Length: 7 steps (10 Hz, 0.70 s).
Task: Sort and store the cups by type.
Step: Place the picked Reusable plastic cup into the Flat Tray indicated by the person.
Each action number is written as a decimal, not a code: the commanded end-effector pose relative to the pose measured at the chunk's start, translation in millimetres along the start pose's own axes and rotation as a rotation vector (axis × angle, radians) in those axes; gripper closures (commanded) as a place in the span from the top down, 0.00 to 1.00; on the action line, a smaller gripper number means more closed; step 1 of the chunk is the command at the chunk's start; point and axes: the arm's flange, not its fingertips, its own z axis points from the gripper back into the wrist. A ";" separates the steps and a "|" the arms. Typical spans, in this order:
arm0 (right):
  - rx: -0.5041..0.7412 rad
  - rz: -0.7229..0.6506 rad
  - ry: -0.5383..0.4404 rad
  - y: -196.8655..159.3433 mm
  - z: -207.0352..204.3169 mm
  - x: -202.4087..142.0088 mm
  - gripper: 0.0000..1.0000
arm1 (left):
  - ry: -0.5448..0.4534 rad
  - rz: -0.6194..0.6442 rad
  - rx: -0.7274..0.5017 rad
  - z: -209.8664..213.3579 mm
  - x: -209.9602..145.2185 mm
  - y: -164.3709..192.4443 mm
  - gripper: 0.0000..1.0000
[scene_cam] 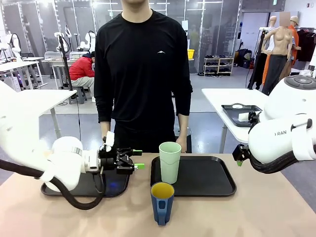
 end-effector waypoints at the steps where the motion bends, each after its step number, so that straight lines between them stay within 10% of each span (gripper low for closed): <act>1: 0.001 -0.001 0.001 -0.6 -0.8 0.0 1.00 | -0.047 -0.066 0.036 17.4 -5.5 -35.0 1.00; 7: 0.001 -0.001 0.001 -0.6 -0.8 0.0 1.00 | -0.021 -0.020 0.016 18.4 22.4 0.4 1.00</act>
